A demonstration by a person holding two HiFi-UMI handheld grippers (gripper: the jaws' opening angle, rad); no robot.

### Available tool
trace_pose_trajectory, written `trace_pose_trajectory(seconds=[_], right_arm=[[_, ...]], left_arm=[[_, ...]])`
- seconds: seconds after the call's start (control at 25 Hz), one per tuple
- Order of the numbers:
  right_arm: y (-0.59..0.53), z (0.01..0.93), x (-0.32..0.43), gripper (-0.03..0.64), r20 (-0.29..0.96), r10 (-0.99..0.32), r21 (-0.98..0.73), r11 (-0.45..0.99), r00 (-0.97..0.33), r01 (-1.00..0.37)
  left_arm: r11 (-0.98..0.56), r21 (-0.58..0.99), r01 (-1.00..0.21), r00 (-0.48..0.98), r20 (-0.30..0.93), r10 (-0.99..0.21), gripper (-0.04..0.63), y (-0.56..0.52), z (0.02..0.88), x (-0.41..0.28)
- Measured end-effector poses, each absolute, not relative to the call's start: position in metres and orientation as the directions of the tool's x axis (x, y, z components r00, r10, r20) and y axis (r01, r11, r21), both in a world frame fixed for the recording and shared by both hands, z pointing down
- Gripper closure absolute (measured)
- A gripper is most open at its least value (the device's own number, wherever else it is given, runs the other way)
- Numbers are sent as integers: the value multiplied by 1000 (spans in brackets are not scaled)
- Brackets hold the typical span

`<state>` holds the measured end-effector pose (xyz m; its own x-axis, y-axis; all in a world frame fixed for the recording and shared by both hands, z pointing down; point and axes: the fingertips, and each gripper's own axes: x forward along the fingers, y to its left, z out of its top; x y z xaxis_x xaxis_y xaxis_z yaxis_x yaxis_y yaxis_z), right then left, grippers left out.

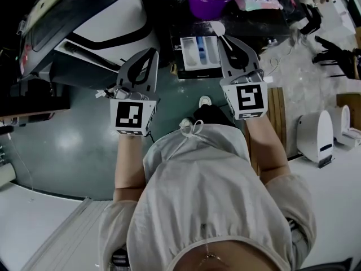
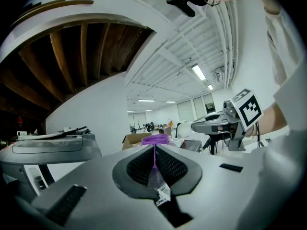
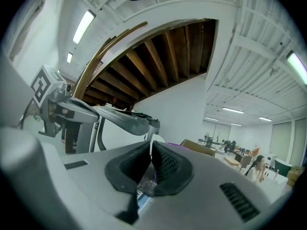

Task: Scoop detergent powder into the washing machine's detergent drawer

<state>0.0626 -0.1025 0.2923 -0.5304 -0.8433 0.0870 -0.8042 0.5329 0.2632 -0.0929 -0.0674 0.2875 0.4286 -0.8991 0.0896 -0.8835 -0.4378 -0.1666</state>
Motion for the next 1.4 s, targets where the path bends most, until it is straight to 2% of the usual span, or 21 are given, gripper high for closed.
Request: trace_pose_trajectory(seconds=[0.36, 1.4], right_arm=[[-89, 273, 70, 609, 0, -853, 230, 508, -522, -830], [-87, 267, 71, 611, -12, -864, 228, 488, -504, -843]], left_arm=[[-421, -157, -893, 414, 75, -907, 569, -67, 270, -98], [-419, -123, -899, 415, 57, -908, 568, -68, 260, -100]])
